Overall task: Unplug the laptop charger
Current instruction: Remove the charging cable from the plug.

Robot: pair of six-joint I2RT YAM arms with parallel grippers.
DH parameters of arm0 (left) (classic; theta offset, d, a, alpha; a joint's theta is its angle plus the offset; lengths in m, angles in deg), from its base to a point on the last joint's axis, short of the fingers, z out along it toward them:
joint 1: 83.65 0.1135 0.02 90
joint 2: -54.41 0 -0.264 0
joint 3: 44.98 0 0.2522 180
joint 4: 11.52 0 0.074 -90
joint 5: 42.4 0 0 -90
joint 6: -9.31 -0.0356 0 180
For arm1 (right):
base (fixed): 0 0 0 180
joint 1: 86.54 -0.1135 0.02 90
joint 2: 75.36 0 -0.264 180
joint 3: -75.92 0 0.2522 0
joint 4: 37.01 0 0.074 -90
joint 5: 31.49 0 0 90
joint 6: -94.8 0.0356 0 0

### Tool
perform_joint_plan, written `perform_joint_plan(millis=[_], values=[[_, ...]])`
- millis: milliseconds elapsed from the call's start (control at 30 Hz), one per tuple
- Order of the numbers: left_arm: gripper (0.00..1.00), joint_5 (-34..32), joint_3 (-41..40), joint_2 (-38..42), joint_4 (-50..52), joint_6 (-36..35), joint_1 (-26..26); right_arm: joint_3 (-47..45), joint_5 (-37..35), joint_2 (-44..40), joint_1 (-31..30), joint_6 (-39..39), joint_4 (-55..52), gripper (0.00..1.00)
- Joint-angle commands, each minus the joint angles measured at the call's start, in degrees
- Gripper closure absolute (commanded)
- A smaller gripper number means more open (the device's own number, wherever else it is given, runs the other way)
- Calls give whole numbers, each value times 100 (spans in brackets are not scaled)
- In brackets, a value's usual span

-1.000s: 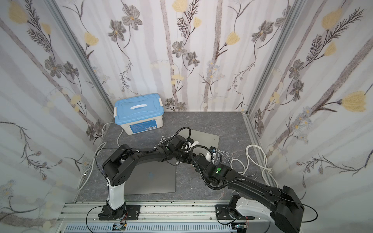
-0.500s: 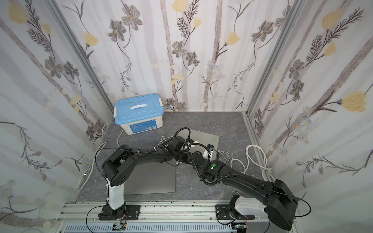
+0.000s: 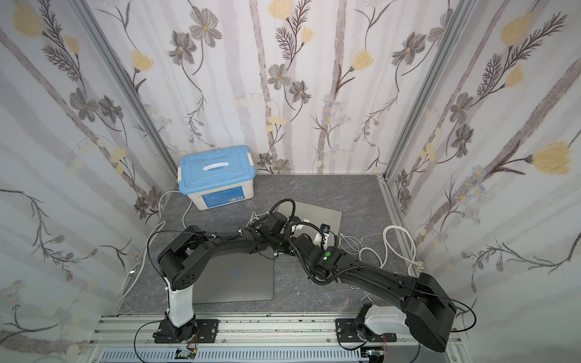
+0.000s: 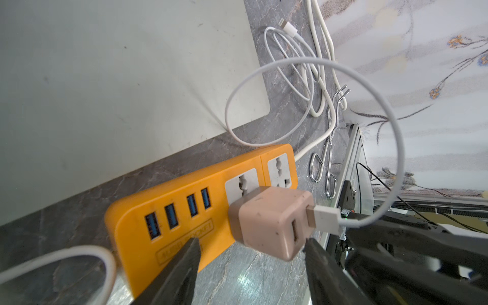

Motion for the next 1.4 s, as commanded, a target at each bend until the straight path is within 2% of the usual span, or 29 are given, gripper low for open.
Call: perform_joint_plan(millis=[0, 133, 267, 700, 1000, 1133, 1367], values=[[33, -283, -81, -36, 707, -31, 17, 117, -219, 118, -11, 95, -48, 82], [33, -274, -93, -31, 691, -18, 25, 160, -245, 213, -25, 197, -197, 84], [33, -265, -118, -8, 678, -15, 25, 147, -294, 218, -24, 309, -373, 81], [33, -274, -176, -16, 645, 1, 26, 158, -404, 399, -20, 284, -232, 81], [33, -291, -198, -35, 658, -4, 26, 186, -336, 551, 7, 232, 7, 87], [33, -300, -211, -50, 650, -6, 35, 186, -342, 581, 2, 240, 17, 93], [33, -309, -264, -67, 654, -2, 44, 205, -408, 579, -11, 240, 2, 90]])
